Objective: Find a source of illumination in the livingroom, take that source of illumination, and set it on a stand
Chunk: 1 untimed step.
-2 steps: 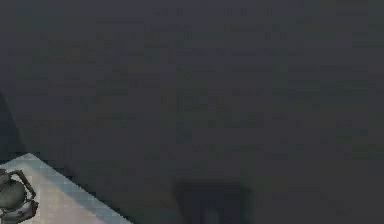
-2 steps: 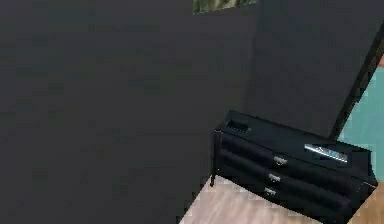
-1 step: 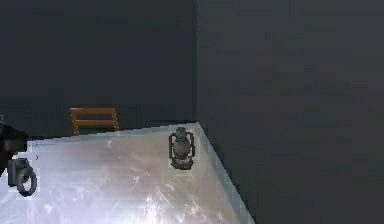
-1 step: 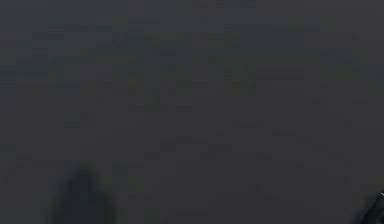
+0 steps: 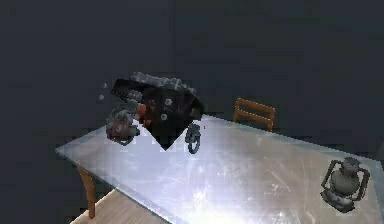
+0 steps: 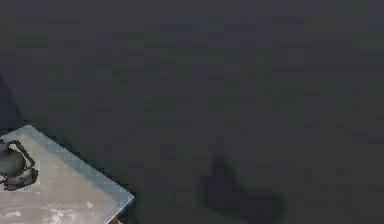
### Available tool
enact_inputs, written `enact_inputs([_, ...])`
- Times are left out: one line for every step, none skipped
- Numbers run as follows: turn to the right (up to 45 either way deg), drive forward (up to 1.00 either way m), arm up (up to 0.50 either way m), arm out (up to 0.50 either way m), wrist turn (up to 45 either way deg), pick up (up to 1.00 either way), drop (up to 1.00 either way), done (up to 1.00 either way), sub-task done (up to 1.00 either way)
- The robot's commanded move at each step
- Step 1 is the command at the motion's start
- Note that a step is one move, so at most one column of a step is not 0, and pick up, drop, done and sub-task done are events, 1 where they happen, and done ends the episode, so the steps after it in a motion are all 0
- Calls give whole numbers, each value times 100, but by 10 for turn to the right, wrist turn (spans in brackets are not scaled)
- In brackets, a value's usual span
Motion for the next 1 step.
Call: enact_inputs([-420, 0, 0, 0, 0, 0, 0, 0, 0])
